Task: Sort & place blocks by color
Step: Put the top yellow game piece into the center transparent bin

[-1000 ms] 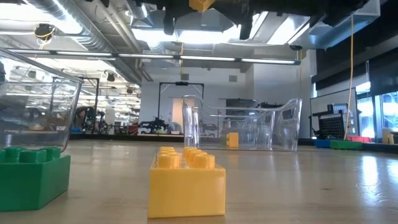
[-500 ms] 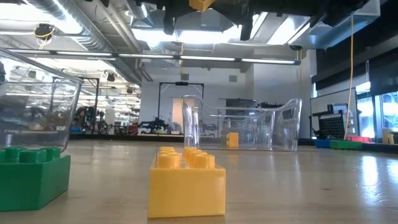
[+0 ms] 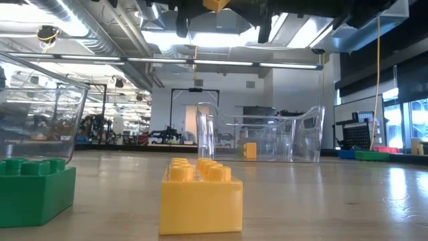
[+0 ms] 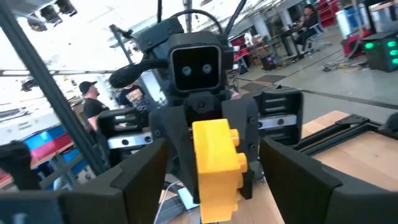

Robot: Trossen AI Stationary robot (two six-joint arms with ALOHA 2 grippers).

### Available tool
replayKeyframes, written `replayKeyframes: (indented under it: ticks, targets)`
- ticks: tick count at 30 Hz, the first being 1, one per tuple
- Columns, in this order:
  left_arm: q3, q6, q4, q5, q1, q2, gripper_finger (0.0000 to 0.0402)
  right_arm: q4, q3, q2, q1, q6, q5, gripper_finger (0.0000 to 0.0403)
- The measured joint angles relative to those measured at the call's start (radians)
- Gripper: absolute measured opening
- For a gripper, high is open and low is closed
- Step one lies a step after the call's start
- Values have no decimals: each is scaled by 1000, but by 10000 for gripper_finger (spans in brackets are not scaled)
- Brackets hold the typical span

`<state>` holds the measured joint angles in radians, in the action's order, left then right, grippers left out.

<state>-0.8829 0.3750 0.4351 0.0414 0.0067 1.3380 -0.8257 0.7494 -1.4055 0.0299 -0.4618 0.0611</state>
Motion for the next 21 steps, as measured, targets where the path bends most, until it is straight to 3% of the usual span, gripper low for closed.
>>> replayKeyframes:
  ticks: [13, 18, 21]
  targets:
    - [1, -14, -42, -3, 3, -14, 81, 28, -2, 29, -3, 27, -29, 257]
    - [2, -18, -165, -3, 19, -83, 81, 307, -2, 205, -21, 77, -56, 257]
    - [2, -40, -192, -3, 32, -134, 81, 496, -2, 346, -29, 117, -13, 257]
